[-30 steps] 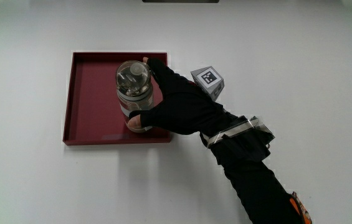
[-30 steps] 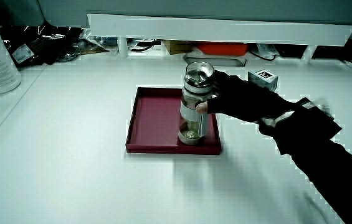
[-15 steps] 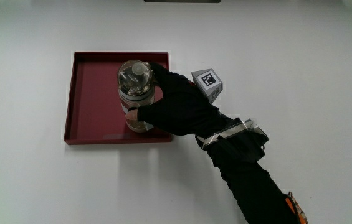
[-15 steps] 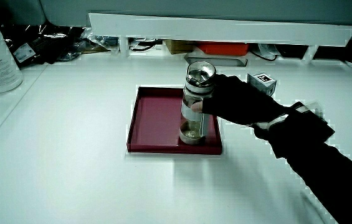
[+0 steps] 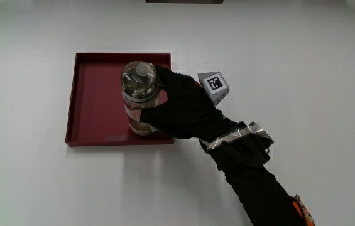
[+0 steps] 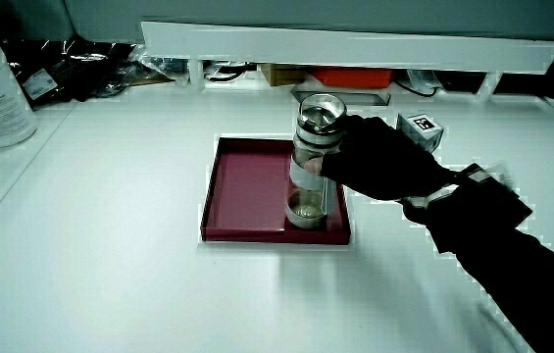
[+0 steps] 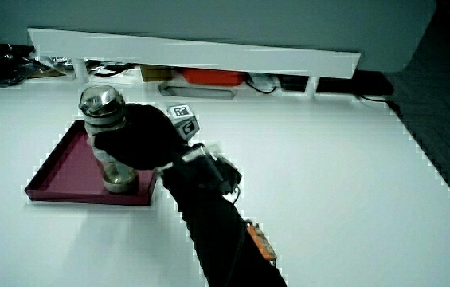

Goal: Pick bottle

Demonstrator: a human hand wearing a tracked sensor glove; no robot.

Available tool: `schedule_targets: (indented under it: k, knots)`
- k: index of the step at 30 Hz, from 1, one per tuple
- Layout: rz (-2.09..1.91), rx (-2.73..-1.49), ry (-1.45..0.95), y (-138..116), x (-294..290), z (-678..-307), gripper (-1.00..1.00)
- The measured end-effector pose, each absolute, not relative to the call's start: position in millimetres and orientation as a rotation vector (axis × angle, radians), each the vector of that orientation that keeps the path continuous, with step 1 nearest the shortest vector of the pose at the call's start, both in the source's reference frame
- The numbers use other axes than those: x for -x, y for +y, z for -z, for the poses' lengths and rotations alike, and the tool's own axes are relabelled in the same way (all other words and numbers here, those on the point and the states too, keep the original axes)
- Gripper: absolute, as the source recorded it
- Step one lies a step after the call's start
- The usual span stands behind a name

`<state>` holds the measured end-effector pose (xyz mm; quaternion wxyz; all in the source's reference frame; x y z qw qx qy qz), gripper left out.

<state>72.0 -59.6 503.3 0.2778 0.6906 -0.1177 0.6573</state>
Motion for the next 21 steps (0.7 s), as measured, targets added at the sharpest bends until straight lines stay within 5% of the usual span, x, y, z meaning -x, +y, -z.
schedule_targets:
  k: [16,21]
  knots:
    - [-1.814,-1.760,-0.452,-62.3,-107.2,-419.7,1.00]
    - [-1.764,-1.893,-0.494,-59.4,-133.7,-406.6,1.00]
